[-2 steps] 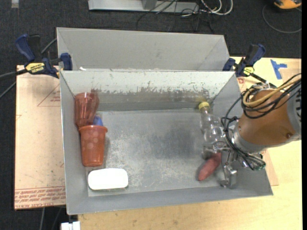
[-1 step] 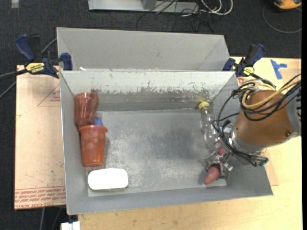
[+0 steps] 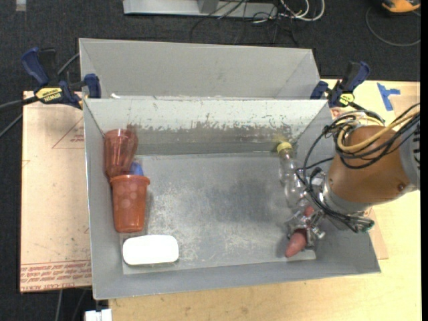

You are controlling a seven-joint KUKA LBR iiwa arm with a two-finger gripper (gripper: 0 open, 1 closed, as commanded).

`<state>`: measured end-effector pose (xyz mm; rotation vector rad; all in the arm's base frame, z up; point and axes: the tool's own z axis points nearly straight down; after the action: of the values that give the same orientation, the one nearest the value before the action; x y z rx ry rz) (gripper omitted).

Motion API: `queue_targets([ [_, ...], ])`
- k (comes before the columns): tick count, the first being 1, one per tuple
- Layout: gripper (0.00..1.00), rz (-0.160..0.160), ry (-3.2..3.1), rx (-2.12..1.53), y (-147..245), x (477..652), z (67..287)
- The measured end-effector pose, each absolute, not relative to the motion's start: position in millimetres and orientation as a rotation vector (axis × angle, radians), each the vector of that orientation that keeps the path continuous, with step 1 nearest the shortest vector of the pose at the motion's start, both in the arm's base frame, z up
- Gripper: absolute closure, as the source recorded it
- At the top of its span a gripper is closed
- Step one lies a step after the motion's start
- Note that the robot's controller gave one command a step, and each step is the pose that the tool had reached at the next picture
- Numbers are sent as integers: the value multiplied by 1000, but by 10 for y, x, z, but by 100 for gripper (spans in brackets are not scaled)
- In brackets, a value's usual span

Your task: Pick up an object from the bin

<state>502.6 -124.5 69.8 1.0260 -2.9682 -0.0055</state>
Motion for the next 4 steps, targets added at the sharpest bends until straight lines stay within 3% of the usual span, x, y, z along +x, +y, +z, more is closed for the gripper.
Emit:
queue_targets([
  [2,100,-9,-2967,1024,-1237,5018,782],
  [4,100,-12,-2965,1022,-1231,5013,1027],
])
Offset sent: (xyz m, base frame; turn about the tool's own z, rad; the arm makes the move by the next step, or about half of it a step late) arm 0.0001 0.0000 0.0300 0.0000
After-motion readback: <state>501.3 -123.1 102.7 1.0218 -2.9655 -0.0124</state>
